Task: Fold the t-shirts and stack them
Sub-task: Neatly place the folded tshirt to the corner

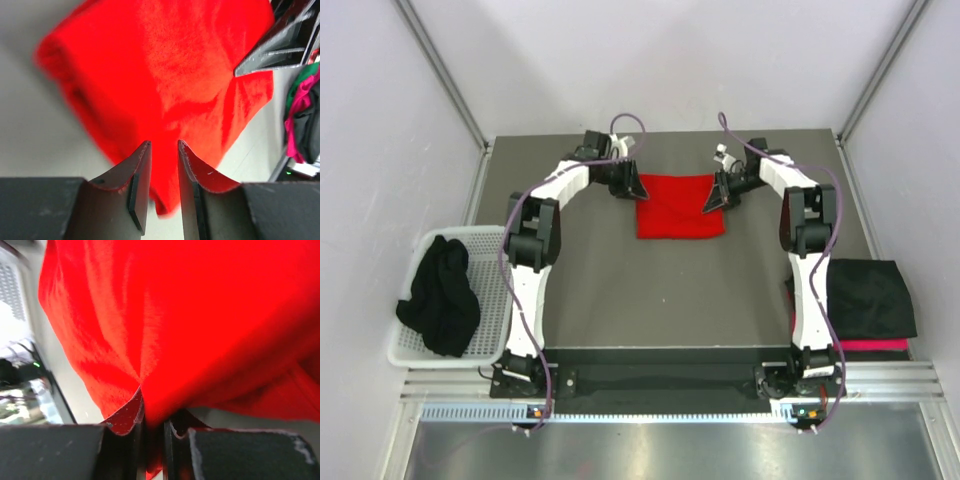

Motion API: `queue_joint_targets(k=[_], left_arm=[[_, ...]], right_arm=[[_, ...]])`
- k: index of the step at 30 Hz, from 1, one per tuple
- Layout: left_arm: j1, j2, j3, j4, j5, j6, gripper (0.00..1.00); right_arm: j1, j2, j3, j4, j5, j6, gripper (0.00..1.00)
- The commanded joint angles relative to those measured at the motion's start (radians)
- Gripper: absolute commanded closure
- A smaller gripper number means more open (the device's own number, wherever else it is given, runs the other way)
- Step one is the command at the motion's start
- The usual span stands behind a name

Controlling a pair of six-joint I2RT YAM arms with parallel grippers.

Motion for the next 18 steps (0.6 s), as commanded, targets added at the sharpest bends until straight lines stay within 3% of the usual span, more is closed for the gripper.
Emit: queue_joint_targets(k=[1,11,18], left_arm=[[0.005,-0.254,-0.018,-0.039,-0.102,0.126,0.67],[0.03,-0.532,-0.213,0.001,-0.213,0.154,0.66],[0.03,-0.618,-0.262,0.024,-0.225,0.149,0.64]], right_arm=[[0.012,-0.223,-0.083,-0.036,0.112,-0.126,1.0],[0.017,-0.636,-0.535,-0.309,0.192,-0.401,1.0],[0.015,-0.964,-0.844,-0.326,0.365,-0.436,1.0]])
